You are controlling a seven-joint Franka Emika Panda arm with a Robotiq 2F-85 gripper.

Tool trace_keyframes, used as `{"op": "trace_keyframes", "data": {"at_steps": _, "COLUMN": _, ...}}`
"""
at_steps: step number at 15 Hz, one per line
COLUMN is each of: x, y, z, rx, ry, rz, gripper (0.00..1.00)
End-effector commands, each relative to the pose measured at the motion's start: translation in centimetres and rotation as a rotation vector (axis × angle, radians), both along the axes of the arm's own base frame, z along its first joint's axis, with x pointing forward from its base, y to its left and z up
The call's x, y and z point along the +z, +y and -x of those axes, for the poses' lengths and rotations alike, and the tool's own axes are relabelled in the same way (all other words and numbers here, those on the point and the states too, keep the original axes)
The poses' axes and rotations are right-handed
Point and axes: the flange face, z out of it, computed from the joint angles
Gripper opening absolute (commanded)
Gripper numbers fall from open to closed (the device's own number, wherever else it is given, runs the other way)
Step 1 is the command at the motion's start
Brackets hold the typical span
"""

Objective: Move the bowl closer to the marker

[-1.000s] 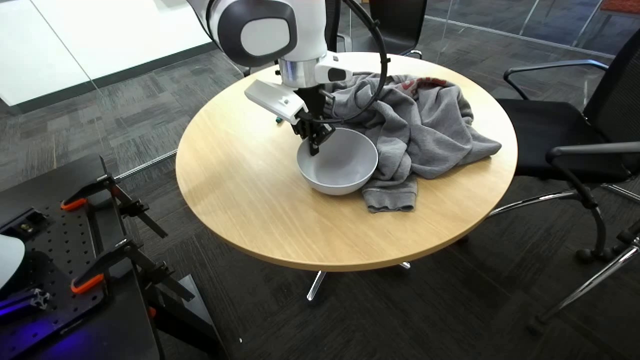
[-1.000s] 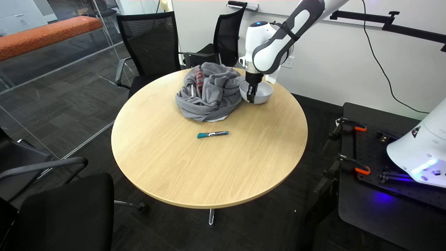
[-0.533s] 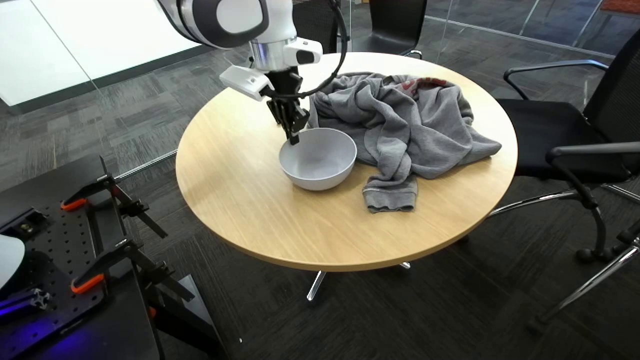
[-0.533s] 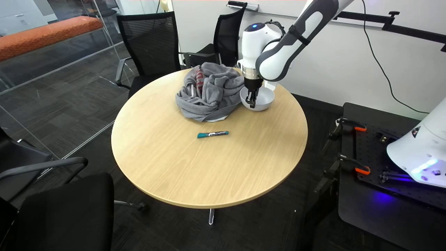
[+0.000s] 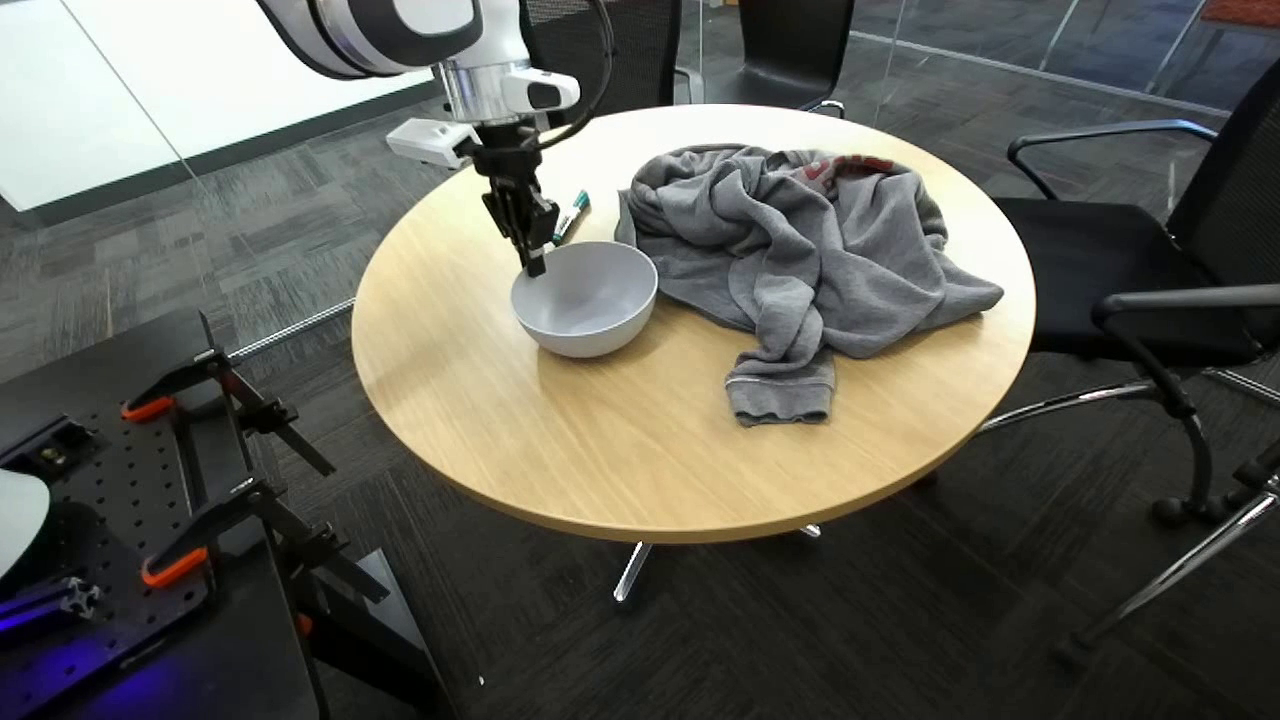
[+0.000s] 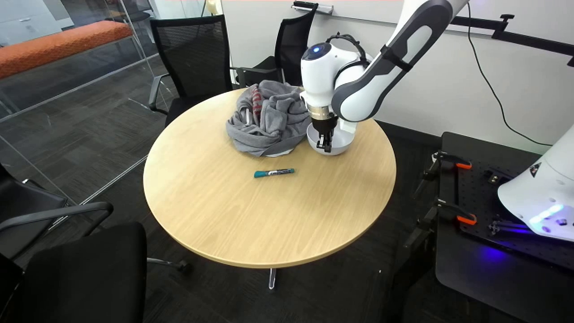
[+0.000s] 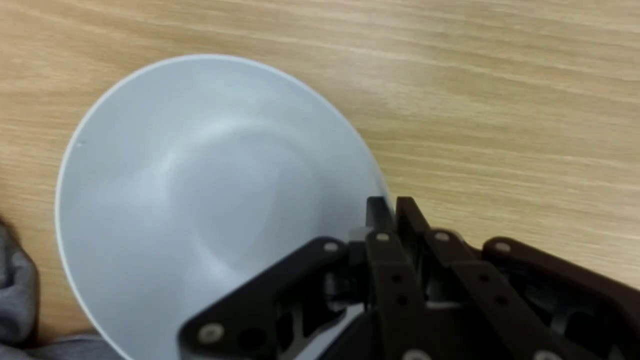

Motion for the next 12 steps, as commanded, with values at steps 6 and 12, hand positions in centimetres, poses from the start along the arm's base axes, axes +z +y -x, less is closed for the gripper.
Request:
{"op": "trace_keyframes", "data": {"at_steps": 6, "x": 0.4, "y": 5.2, "z": 1.5, "rx": 0.100, "ry": 0.094, "rz": -0.024, "gripper": 0.03}}
{"op": "trace_keyframes", "data": {"at_steps": 12, "x": 0.4, "y": 8.5, "z": 2.1, "rx": 0.199, "ry": 0.144, "rz": -0.042, "gripper": 0.03}}
